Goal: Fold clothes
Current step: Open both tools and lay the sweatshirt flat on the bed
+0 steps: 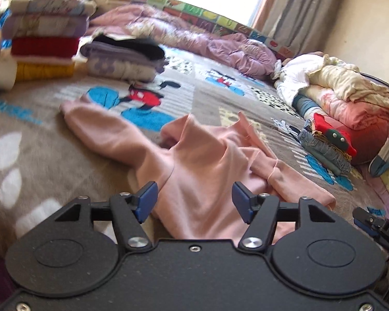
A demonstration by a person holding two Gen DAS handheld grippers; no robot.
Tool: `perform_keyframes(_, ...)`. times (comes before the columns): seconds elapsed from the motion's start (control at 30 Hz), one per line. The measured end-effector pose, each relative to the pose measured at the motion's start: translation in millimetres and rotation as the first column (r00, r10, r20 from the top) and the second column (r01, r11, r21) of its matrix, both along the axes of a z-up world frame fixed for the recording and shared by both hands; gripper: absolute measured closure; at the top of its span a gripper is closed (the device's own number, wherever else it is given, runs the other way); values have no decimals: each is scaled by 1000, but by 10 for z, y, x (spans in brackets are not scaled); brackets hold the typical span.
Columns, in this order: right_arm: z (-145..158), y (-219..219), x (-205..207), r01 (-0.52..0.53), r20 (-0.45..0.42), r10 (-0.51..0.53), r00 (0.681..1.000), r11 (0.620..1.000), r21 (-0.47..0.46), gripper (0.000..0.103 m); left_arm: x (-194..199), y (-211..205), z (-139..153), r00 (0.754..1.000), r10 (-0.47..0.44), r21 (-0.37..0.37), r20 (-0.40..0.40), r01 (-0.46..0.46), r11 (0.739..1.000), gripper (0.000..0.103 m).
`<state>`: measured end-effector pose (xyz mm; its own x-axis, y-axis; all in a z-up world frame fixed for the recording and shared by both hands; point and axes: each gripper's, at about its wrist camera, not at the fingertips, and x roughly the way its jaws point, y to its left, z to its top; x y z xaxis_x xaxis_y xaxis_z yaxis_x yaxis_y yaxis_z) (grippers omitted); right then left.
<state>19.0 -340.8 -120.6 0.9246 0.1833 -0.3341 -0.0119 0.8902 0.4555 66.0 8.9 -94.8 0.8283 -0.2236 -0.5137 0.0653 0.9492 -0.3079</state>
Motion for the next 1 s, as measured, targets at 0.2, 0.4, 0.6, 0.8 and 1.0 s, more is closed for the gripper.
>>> perform_keyframes(0.2, 75, 217, 308, -63, 8, 67, 998, 972, -226, 53, 101, 3, -130, 997, -39, 98, 60, 33, 995, 36)
perform_keyframes(0.4, 68, 496, 755, -162, -77, 144, 987, 929, -334, 52, 310, 180, -209, 999, 12, 42, 42, -14, 999, 35)
perform_keyframes(0.6, 134, 748, 1319, -308, -192, 248, 950, 853, -421, 51, 441, 141, -111, 996, -20, -9, 87, 21, 1000, 34)
perform_keyframes(0.8, 173, 999, 1721, -447, -299, 335, 894, 732, -515, 48, 547, 102, -99, 993, -66, -39, 95, 70, 997, 34)
perform_keyframes(1.0, 184, 1141, 2000, -549, -391, 388, 835, 646, -531, 47, 606, 142, -99, 992, -84, -76, 93, 91, 993, 34)
